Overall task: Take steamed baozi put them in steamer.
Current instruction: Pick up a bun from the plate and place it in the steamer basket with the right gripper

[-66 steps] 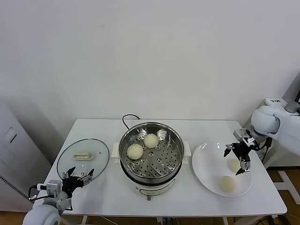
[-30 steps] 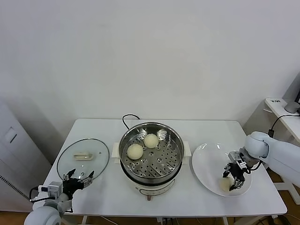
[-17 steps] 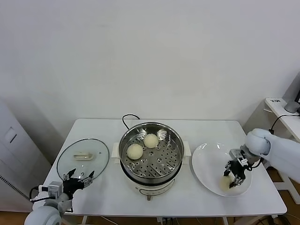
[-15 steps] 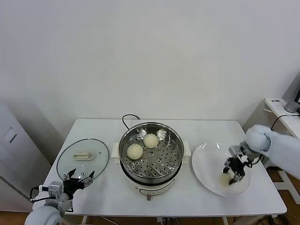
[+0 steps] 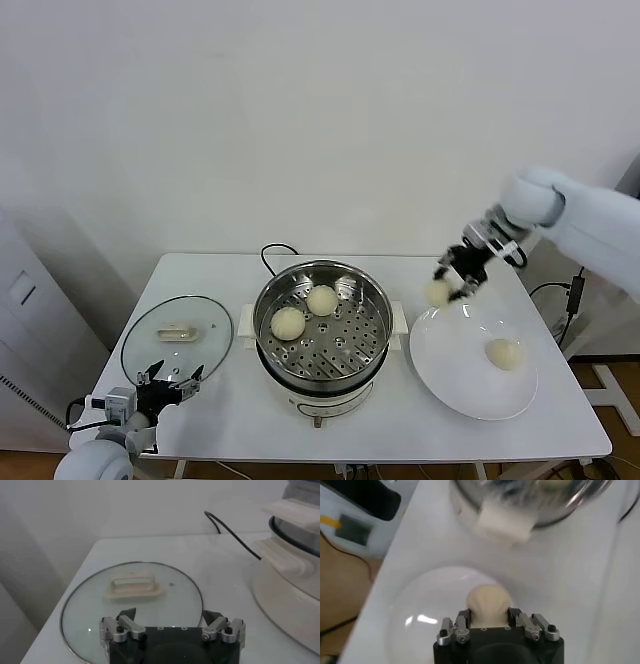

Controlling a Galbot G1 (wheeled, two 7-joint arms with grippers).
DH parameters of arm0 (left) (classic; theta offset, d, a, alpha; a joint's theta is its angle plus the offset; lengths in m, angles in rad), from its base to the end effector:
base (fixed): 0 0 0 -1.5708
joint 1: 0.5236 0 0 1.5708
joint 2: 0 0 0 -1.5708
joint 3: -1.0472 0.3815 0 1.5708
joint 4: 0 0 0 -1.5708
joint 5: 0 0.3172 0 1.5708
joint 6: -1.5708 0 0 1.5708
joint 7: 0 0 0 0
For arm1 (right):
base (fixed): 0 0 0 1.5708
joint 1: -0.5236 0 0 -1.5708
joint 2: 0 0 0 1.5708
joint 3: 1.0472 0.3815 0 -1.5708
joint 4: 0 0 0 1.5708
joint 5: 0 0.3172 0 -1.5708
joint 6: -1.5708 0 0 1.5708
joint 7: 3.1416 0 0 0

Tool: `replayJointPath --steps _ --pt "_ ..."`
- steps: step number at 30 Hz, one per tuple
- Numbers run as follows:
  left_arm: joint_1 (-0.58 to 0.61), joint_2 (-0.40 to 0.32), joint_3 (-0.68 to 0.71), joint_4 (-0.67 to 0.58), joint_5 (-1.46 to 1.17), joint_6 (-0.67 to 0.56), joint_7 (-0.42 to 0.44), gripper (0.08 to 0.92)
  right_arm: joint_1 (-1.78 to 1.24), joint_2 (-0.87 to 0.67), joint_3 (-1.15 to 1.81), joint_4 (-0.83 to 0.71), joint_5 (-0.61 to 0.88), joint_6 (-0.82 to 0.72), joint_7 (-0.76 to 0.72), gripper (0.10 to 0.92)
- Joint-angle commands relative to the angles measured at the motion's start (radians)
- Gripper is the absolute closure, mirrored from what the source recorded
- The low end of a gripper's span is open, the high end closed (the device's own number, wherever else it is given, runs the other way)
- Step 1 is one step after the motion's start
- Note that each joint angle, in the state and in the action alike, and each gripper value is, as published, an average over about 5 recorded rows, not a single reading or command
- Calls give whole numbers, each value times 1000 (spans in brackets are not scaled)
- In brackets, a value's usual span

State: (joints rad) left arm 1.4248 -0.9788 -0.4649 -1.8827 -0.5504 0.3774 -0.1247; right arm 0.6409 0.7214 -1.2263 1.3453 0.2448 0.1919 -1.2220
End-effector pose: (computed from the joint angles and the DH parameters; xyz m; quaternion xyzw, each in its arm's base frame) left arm 0.1896 0.1439 -0.3395 -0.0483 -0.9651 -0.0320 0.2556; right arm 0.5301 -0.1388 0.0070 0.6263 -0.4326 0.6201 0.1901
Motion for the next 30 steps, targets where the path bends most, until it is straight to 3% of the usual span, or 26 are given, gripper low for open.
replayJointPath --steps 1,16,30 --pt "1 1 0 0 0 -2 0 177 104 223 15 33 23 232 8 558" --pt "4 0 -2 1 1 -6 1 177 -31 350 8 233 -174 384 42 554" --pt "4 1 -4 6 0 -10 2 177 -135 365 23 248 -356 438 8 550"
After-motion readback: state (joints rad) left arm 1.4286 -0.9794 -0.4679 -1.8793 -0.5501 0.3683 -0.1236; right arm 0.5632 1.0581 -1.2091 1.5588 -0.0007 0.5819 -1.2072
